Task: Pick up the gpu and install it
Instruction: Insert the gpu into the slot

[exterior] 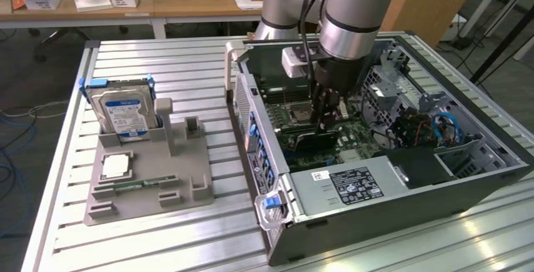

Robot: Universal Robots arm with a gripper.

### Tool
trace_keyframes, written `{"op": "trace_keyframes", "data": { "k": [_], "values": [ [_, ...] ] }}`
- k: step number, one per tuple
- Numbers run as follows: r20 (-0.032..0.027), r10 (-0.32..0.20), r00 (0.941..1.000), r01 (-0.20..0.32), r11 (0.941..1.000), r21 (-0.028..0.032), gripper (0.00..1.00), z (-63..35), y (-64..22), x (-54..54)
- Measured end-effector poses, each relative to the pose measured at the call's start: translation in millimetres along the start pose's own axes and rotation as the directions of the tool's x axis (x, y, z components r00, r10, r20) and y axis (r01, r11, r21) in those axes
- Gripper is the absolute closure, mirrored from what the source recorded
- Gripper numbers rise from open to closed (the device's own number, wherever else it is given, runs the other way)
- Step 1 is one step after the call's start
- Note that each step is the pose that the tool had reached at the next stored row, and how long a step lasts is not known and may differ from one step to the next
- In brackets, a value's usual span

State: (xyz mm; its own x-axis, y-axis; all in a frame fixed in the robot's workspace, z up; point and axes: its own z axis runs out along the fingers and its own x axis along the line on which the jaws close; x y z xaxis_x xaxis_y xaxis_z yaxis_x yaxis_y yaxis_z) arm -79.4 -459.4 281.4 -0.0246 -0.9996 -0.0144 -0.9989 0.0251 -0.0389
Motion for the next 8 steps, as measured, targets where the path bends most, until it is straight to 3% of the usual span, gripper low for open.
{"op": "trace_keyframes", "data": {
  "k": [1,4,8],
  "values": [
    [0.0,0.0,1.0,0.0,1.0,0.0001,0.63,0.0,0.0,0.0],
    [-0.0001,0.0,1.0,0.0,1.0,0.0,0.8,0.0,0.0,0.0],
    [-0.0003,0.0,1.0,0.0,1.0,-0.0001,0.89,-0.1,0.0,0.0]
  ]
}}
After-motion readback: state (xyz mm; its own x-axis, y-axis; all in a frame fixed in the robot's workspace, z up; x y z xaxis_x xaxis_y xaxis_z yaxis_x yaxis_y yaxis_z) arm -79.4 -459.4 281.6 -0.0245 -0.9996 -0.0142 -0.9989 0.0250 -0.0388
